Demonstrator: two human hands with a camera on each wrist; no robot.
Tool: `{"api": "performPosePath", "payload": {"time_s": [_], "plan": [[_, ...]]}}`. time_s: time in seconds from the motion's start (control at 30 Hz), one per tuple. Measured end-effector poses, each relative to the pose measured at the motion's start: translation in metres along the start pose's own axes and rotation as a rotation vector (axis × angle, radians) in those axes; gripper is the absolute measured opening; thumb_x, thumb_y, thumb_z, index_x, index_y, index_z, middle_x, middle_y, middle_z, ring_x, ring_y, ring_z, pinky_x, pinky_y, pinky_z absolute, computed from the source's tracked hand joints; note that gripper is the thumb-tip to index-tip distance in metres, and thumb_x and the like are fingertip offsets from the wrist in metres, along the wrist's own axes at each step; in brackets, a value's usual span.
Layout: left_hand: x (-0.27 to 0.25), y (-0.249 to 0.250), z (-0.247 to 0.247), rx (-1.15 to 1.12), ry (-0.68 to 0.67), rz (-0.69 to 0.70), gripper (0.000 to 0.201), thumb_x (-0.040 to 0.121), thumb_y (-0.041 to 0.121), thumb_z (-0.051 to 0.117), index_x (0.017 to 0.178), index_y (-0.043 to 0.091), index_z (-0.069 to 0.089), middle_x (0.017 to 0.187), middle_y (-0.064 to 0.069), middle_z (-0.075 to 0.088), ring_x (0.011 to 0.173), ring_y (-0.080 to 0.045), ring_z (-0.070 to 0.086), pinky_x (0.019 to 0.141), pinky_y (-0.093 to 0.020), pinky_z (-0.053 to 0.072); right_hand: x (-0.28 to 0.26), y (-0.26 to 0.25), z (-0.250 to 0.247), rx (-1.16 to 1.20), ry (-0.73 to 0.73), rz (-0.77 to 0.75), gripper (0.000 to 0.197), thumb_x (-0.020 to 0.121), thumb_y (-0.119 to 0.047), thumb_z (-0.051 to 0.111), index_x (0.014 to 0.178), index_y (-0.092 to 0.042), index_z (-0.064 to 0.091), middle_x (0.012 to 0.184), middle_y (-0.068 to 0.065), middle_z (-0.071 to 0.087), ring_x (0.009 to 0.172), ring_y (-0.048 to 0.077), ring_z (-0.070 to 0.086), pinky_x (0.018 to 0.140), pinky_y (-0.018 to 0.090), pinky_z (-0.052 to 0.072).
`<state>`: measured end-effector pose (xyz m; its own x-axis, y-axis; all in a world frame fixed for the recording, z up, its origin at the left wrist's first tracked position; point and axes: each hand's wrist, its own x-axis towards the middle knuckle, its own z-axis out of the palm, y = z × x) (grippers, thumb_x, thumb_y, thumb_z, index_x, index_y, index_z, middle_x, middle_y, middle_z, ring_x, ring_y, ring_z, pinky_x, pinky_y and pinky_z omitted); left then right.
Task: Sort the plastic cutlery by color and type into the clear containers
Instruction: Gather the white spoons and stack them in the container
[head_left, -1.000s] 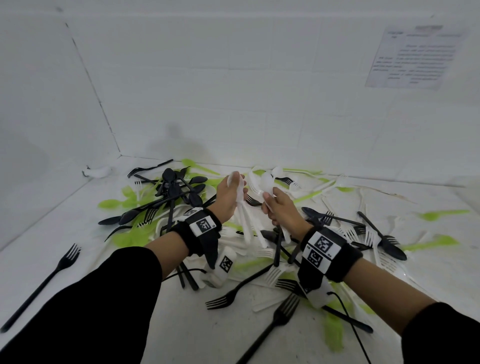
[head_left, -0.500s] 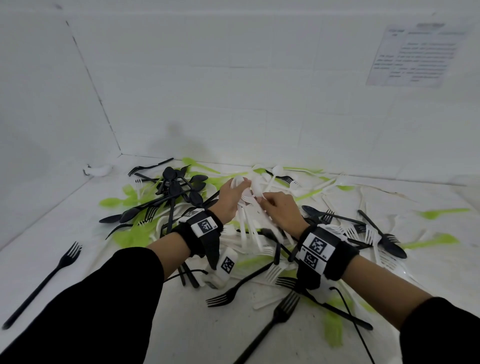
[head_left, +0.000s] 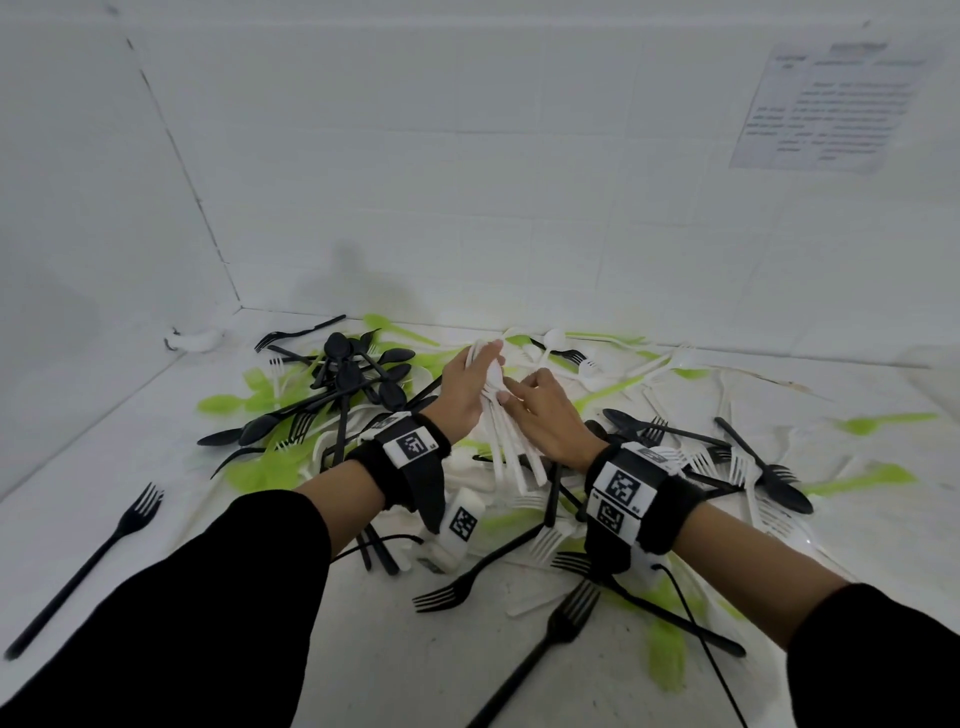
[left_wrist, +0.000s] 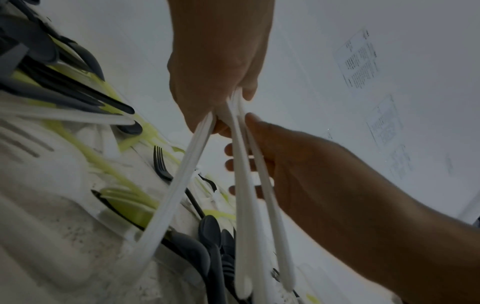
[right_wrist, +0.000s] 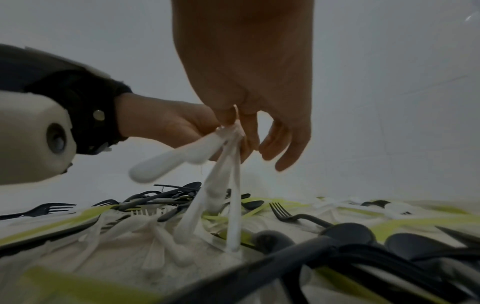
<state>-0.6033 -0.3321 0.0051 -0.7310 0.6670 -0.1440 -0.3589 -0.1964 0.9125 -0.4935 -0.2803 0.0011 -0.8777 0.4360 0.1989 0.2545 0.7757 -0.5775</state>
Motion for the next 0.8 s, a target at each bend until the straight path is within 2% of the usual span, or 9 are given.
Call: {"api": "performPosePath", "payload": {"time_s": [0.07, 0.1, 0.2, 0.33, 0.4, 0.5, 0.63, 0.7, 0.8], "plan": [[0.0, 0.005, 0.0, -0.055, 0.0, 0.029, 0.02, 0.091, 0.014, 0.058, 0.073, 0.011, 0.052, 0.064, -0.002, 0.052, 0.056, -0.012, 0.051, 0.053, -0.021, 0.044, -0.004, -0.003, -0.002, 0.291, -0.093, 0.109, 0.038, 0.1, -0.031, 0.037, 0.127, -0.007, 0.048, 0.096, 0.006, 0.057, 0.102, 0.025, 0.048, 0.091, 0.034, 0.038], [0.0, 0.008, 0.0, -0.073, -0.008, 0.035, 0.019, 0.092, 0.015, 0.058, 0.074, 0.011, 0.052, 0.06, -0.001, 0.054, 0.058, -0.012, 0.052, 0.056, -0.022, 0.045, -0.006, -0.005, -0.001, 0.44, -0.148, 0.171, 0.04, 0.1, -0.034, 0.036, 0.131, -0.01, 0.045, 0.107, 0.005, 0.056, 0.106, 0.022, 0.051, 0.092, 0.031, 0.04], [0.0, 0.013, 0.0, -0.084, -0.021, 0.019, 0.016, 0.09, 0.014, 0.06, 0.076, 0.011, 0.052, 0.061, 0.001, 0.056, 0.06, -0.013, 0.054, 0.058, -0.022, 0.047, -0.006, -0.004, 0.004, 0.642, -0.197, 0.242, 0.039, 0.099, -0.034, 0.037, 0.126, -0.008, 0.047, 0.106, 0.003, 0.056, 0.098, 0.017, 0.054, 0.084, 0.028, 0.044], [-0.001, 0.013, -0.004, -0.071, -0.059, 0.026, 0.012, 0.086, 0.007, 0.064, 0.083, 0.012, 0.053, 0.07, -0.001, 0.054, 0.061, -0.014, 0.051, 0.055, -0.023, 0.046, -0.001, 0.001, 0.004, 0.515, -0.185, 0.209, 0.013, 0.098, -0.016, 0.045, 0.107, -0.01, 0.051, 0.081, -0.003, 0.054, 0.072, 0.011, 0.051, 0.069, 0.024, 0.042], [-0.001, 0.011, -0.005, -0.081, -0.064, 0.037, 0.013, 0.086, 0.005, 0.063, 0.089, 0.012, 0.053, 0.068, -0.002, 0.053, 0.056, -0.013, 0.05, 0.057, -0.024, 0.043, -0.001, 0.001, 0.004, 0.511, -0.189, 0.219, 0.013, 0.096, -0.013, 0.046, 0.108, -0.012, 0.05, 0.079, -0.005, 0.053, 0.07, 0.008, 0.051, 0.067, 0.022, 0.042], [0.0, 0.011, -0.005, -0.084, -0.087, 0.029, 0.011, 0.087, 0.006, 0.062, 0.085, 0.012, 0.053, 0.056, 0.001, 0.051, 0.049, -0.009, 0.049, 0.056, -0.023, 0.039, -0.007, -0.005, 0.004, 0.574, -0.182, 0.225, 0.02, 0.095, -0.025, 0.052, 0.11, -0.013, 0.045, 0.082, -0.005, 0.052, 0.066, 0.008, 0.056, 0.063, 0.019, 0.046], [-0.003, 0.014, -0.004, 0.046, -0.162, -0.027, 0.01, 0.093, 0.014, 0.055, 0.082, 0.017, 0.054, 0.074, 0.002, 0.054, 0.068, -0.012, 0.052, 0.056, -0.028, 0.033, -0.014, -0.002, 0.009, 0.427, -0.107, 0.183, 0.025, 0.096, -0.015, 0.048, 0.121, -0.008, 0.046, 0.079, 0.002, 0.053, 0.041, 0.0, 0.05, 0.044, 0.013, 0.043], [-0.003, 0.016, -0.005, 0.132, -0.2, -0.044, 0.012, 0.096, 0.014, 0.049, 0.084, 0.017, 0.052, 0.083, 0.0, 0.055, 0.075, -0.013, 0.052, 0.057, -0.029, 0.037, -0.015, 0.001, 0.008, 0.428, -0.11, 0.195, 0.021, 0.098, -0.02, 0.044, 0.118, -0.012, 0.046, 0.075, -0.002, 0.052, 0.043, 0.002, 0.046, 0.043, 0.014, 0.039], [-0.001, 0.018, -0.01, 0.277, -0.213, -0.086, 0.007, 0.097, 0.019, 0.048, 0.093, 0.017, 0.054, 0.09, 0.003, 0.054, 0.086, -0.012, 0.05, 0.069, -0.024, 0.046, -0.015, 0.007, -0.001, 0.44, -0.11, 0.273, 0.021, 0.1, -0.032, 0.035, 0.107, -0.015, 0.047, 0.073, -0.004, 0.05, 0.055, 0.009, 0.041, 0.052, 0.018, 0.034]]}}
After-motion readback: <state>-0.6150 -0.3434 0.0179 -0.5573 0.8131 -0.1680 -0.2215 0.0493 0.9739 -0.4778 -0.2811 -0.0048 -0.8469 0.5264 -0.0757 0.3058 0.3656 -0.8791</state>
